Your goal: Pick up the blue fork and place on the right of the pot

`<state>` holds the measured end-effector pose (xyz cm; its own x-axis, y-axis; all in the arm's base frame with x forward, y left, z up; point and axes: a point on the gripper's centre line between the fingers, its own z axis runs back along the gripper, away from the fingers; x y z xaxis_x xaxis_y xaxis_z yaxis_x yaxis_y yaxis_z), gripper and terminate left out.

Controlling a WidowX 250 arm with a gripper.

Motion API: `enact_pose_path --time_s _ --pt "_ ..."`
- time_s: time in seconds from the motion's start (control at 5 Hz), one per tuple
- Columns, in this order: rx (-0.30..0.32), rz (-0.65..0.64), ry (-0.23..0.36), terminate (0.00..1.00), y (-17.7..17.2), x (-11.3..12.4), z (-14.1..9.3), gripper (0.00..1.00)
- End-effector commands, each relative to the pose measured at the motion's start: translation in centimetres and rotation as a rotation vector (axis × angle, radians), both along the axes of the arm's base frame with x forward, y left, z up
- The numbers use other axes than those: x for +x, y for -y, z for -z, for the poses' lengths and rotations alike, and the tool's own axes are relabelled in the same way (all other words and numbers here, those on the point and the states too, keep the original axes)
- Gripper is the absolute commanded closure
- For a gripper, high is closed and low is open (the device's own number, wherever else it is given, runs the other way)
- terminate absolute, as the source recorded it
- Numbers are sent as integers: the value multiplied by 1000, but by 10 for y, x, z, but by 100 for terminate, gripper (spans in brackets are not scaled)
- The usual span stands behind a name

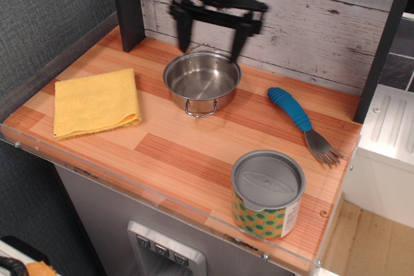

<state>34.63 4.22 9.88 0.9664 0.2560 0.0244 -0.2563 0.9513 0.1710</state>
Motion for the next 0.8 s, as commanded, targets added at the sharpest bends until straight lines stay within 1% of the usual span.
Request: enact_pose_path --time_s 0.0,0.2,0.4,0.6 --pt "92 170 101 0 -52 31 -31 0" --pt "115 217 95 0 -70 36 -28 0" --pt "86 241 123 0 -90 24 -25 0" --pt "86 241 123 100 -90 24 -25 0"
